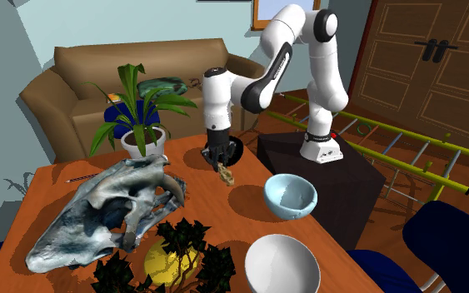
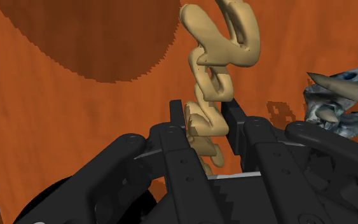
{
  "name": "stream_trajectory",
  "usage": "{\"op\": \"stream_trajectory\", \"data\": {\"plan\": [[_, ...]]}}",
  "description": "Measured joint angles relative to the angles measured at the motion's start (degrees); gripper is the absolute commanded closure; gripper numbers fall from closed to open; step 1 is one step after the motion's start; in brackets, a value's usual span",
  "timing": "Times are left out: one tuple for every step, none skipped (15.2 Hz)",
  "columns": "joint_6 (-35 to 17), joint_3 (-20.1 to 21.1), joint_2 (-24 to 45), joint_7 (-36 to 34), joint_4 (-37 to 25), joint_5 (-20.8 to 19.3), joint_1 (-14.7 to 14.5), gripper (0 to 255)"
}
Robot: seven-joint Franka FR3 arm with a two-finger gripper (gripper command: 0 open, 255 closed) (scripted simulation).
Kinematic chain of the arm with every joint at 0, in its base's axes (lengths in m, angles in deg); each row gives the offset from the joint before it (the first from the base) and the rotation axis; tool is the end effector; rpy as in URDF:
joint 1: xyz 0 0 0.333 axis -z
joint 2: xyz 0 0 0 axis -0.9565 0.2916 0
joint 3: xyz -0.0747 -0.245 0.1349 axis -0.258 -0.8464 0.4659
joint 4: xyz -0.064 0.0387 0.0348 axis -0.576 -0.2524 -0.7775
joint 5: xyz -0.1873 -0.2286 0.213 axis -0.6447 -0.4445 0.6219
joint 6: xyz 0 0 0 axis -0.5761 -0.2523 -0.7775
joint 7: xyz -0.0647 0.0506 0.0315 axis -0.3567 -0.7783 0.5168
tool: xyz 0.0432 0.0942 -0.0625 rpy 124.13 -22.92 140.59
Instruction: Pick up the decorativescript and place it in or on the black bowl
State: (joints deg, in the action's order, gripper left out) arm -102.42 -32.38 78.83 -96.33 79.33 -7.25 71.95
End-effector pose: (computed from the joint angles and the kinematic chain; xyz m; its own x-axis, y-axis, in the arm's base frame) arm 0.5033 0.2771 0.3214 0.4215 -0.9059 -0.0420 -0.9068 -0.4211 -0.0186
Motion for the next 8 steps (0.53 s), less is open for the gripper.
{"op": "stream_trajectory", "data": {"plan": [[0.72, 0.1, -0.35, 0.15, -0.42, 0.24, 0.07, 255], [1.37, 0.23, -0.85, 0.32, -0.63, 0.56, 0.17, 255], [2.02, 0.33, -1.28, 0.51, -0.9, 0.85, 0.28, 255], [2.65, 0.44, -1.75, 0.68, -1.11, 1.14, 0.38, 255], [3.32, 0.54, -2.08, 0.72, -1.49, 1.36, 0.39, 255], [3.87, 0.64, -2.61, 0.89, -1.58, 1.67, 0.5, 255], [4.5, 0.73, -3.03, 1.04, -1.85, 1.94, 0.57, 255], [5.08, 0.8, -3.38, 1.16, -2.12, 2.16, 0.64, 255]]}}
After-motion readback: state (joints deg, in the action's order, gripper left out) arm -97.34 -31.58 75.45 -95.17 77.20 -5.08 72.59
